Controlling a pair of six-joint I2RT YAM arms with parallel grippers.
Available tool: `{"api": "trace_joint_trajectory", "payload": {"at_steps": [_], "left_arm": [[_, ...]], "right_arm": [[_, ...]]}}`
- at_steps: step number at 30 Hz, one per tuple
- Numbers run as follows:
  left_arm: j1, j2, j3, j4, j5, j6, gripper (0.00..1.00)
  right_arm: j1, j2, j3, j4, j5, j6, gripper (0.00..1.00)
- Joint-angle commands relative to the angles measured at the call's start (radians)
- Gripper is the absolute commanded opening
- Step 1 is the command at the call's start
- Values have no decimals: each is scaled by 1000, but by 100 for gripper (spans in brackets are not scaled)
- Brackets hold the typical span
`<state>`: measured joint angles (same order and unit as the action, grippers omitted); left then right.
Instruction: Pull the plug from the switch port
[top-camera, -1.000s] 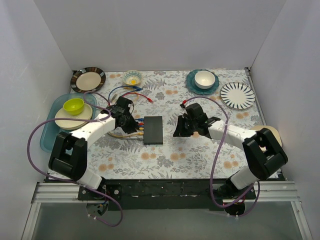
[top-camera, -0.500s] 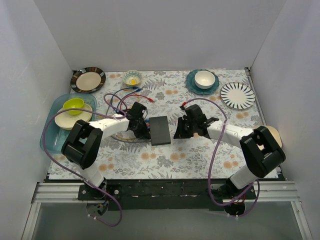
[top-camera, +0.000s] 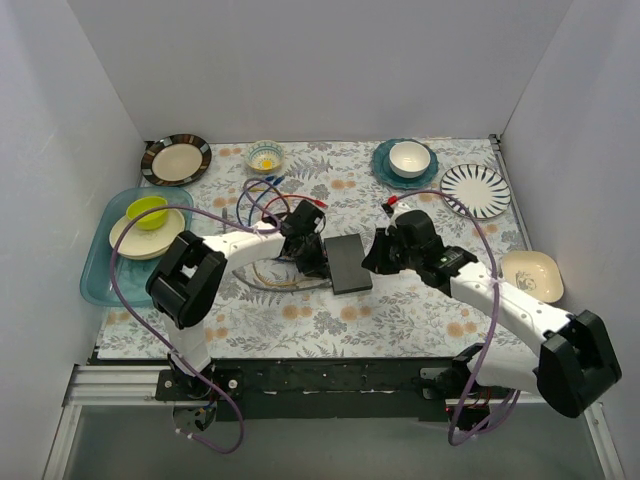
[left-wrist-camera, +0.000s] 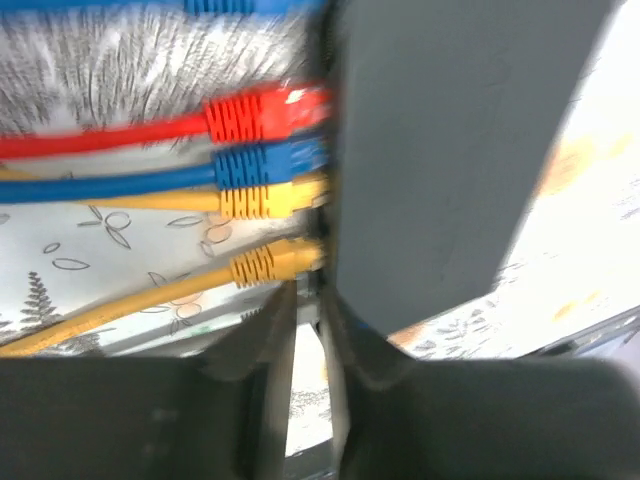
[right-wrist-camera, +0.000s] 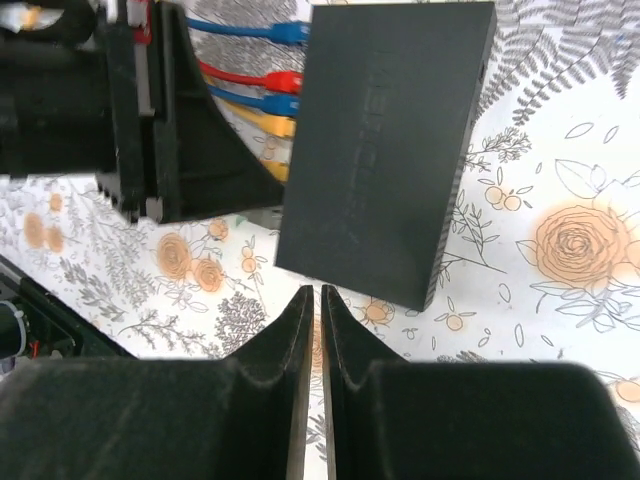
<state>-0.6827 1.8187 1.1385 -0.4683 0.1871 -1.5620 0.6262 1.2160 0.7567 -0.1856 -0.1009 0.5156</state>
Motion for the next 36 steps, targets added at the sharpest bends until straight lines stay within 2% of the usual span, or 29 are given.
{"api": "trace_joint_trajectory", "payload": {"at_steps": [1, 2, 6, 11, 13, 14, 21, 25, 31, 36], "left_arm": [[17, -61, 156, -58, -101, 33, 22], [37, -76, 193, -78, -118, 33, 29], [130, -124, 222, -76, -149, 23, 35], [251, 14, 302, -154, -175, 60, 34], [270, 62, 334, -182, -175, 78, 32], [279, 95, 336, -181, -205, 88, 32], [282, 197, 330, -150, -189, 132, 31], [266, 211, 300, -150, -95, 157, 30], [209, 128, 133, -115, -40, 161, 28], [150, 38, 9, -92, -8, 142, 26]], "right_arm": [[4, -101, -39, -54, 10, -46, 15], [15, -124, -45, -60, 20, -52, 15], [47, -165, -94, -75, 38, -63, 14], [107, -170, -152, -37, 14, -32, 11], [133, -153, -152, -14, 15, -28, 9], [162, -129, -149, -11, 36, -26, 4], [210, 31, -114, 66, 12, 9, 1], [210, 152, -82, 97, 9, 67, 1], [178, 258, -68, 136, 20, 150, 1], [63, 269, -120, 176, 1, 207, 1]]}}
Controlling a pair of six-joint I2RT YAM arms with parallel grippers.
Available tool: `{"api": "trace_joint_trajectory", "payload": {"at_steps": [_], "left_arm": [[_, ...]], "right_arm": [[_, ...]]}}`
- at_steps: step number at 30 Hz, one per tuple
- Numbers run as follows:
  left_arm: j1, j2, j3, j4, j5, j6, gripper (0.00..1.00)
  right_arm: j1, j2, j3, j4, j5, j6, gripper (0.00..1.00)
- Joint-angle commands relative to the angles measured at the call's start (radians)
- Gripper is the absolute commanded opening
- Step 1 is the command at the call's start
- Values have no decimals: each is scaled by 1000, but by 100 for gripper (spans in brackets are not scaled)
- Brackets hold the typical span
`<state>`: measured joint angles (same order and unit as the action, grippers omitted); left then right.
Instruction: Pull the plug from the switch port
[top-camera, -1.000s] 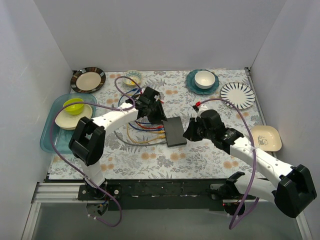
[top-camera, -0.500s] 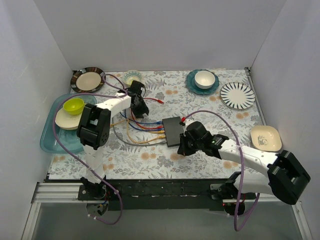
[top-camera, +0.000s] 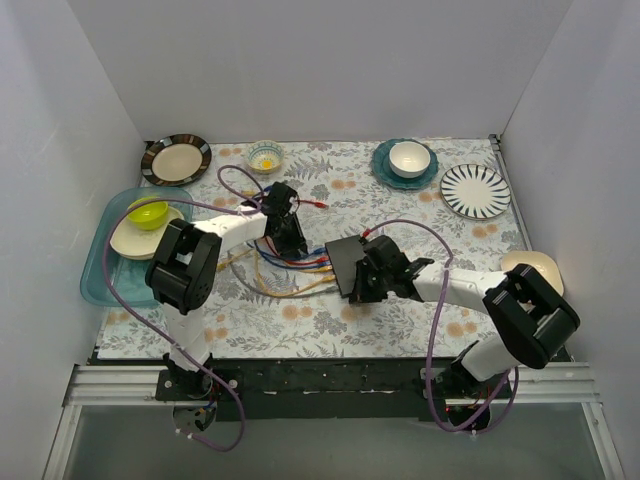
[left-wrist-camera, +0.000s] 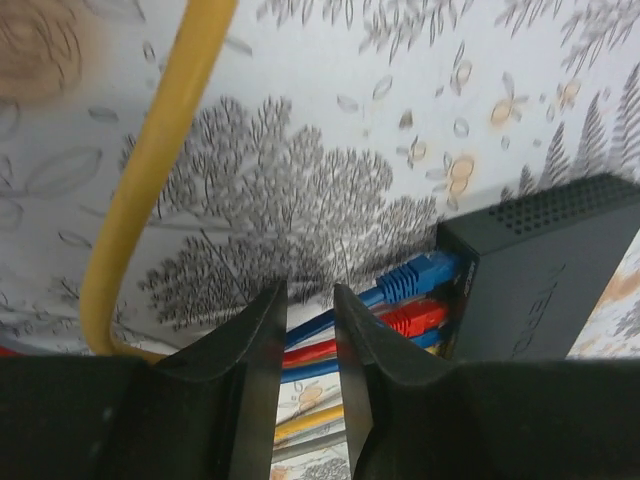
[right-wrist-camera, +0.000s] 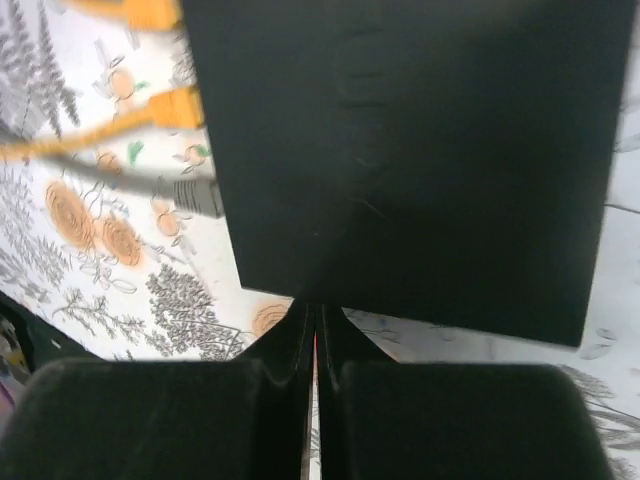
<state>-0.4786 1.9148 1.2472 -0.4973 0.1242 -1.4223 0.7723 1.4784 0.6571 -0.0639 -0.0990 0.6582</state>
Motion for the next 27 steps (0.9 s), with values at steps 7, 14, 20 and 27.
{"api": "trace_joint_trajectory", "payload": {"at_steps": [7, 14, 20, 27], "left_arm": [[-144, -161, -203, -47, 107, -52, 24], [-224, -172, -157, -43, 134, -125, 24], [-230, -183, -72, -139, -23, -142, 28], [-106, -336, -46, -213, -202, -165, 35]], "right_arm": [[-231, 113, 64, 41, -51, -18, 1], [-306, 264, 280, -40, -102, -81, 1], [-338, 295, 446, -152, -78, -141, 1], [-343, 31, 342, -252, 33, -163, 2]]}}
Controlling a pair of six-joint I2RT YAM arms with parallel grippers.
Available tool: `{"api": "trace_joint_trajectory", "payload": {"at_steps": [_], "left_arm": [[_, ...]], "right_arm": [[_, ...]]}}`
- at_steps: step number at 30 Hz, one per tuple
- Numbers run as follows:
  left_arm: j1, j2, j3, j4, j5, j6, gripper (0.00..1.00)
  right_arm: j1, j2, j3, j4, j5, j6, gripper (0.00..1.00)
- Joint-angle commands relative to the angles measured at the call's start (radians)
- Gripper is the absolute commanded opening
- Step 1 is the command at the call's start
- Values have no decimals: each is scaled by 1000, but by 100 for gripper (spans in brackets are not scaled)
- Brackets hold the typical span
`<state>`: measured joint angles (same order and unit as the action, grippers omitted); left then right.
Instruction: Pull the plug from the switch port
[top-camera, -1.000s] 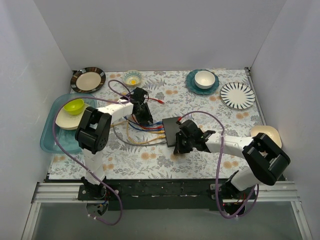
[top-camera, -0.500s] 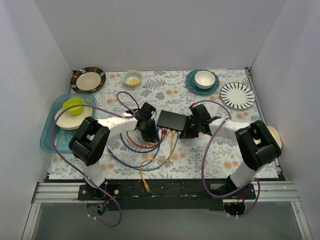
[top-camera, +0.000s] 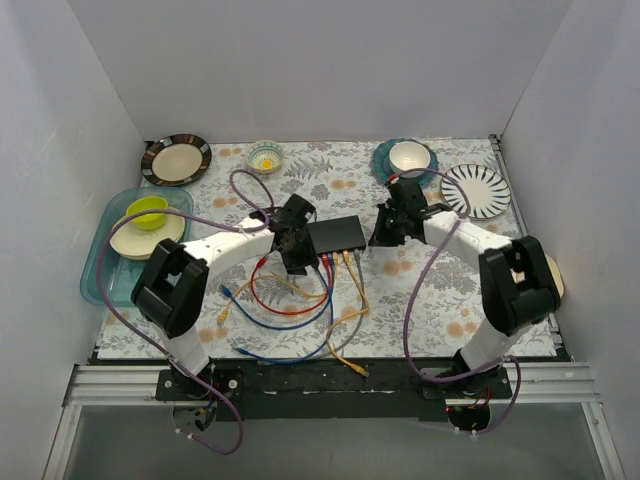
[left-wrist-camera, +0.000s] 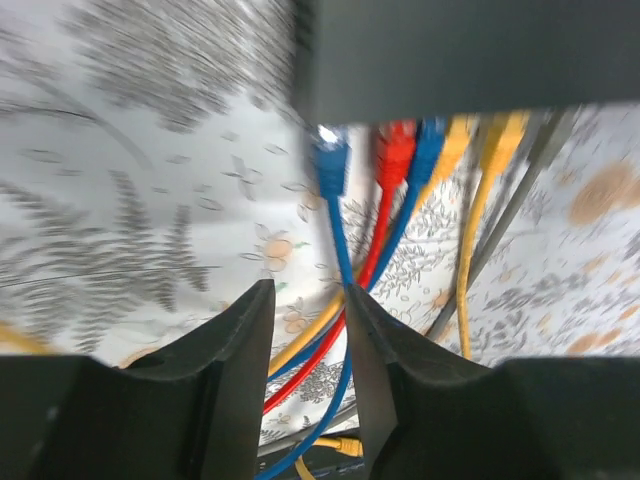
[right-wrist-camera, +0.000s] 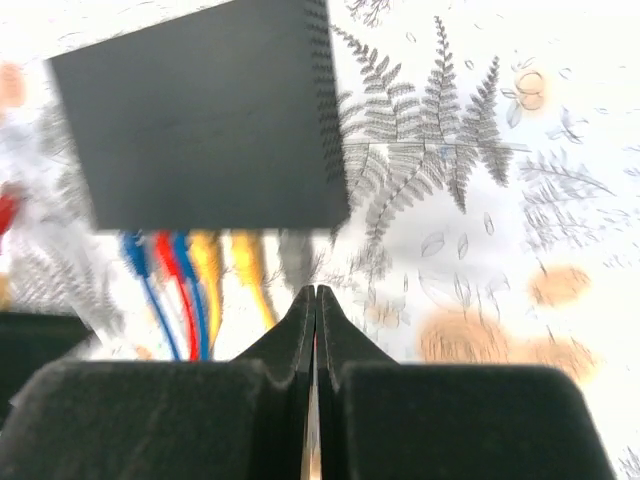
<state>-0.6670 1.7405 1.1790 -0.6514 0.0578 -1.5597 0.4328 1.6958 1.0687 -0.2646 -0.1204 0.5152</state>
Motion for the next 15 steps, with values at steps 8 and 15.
{"api": "trace_joint_trajectory", "payload": {"at_steps": [8, 15], "left_arm": [[121, -87, -30, 90, 49, 18, 29], [110, -73, -42, 311, 224, 3, 27]], "right_arm": [[9, -424, -346, 28, -32, 3, 1], [12, -561, -461, 27, -48, 8, 1]]}}
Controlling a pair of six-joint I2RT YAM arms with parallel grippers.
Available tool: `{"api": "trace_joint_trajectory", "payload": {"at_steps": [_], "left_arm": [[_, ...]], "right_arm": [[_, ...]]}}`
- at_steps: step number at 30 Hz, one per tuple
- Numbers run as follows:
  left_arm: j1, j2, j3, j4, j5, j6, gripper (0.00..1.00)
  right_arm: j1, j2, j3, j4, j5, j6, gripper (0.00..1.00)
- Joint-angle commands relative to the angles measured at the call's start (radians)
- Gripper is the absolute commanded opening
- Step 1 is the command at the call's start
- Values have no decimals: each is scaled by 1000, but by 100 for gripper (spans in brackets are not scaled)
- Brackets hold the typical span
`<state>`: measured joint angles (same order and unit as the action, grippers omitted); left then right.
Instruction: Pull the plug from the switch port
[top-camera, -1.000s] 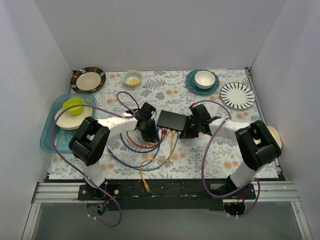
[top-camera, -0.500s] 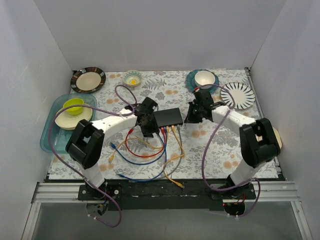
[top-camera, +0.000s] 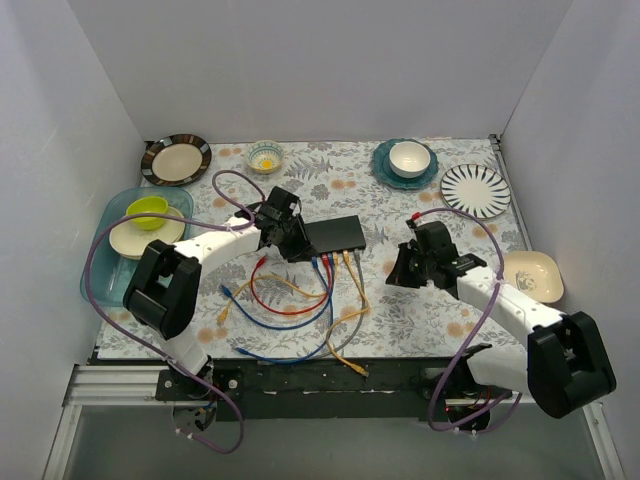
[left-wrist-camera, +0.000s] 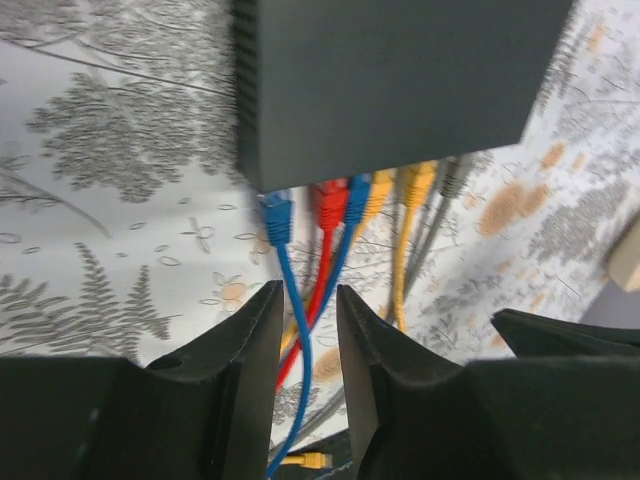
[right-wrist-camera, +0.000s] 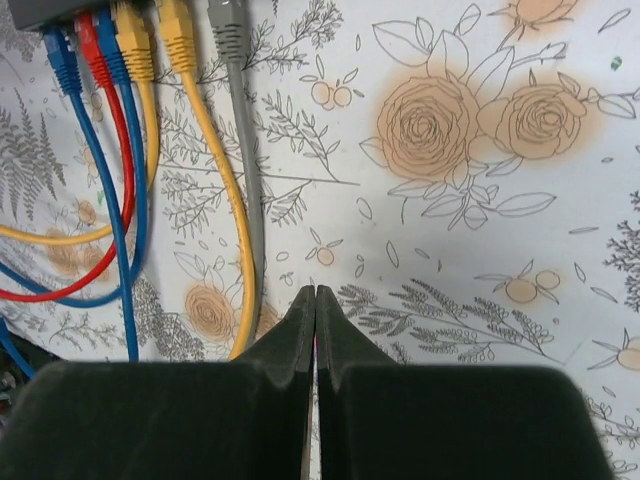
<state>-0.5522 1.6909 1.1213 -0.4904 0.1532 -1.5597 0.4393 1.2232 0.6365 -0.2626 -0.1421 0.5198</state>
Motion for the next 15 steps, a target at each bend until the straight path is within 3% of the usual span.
{"api": "trace_joint_trajectory", "payload": {"at_steps": [1, 8, 15], "left_arm": [[-12, 2, 20, 170, 159, 1, 27], [-95, 116, 21, 220, 246, 9, 24], [-97, 266, 113, 152, 209, 3, 24]], "right_arm": [[4, -112, -40, 23, -30, 8, 1], [4, -189, -83, -27, -45, 13, 1], [4, -247, -72, -93, -44, -4, 1]]}}
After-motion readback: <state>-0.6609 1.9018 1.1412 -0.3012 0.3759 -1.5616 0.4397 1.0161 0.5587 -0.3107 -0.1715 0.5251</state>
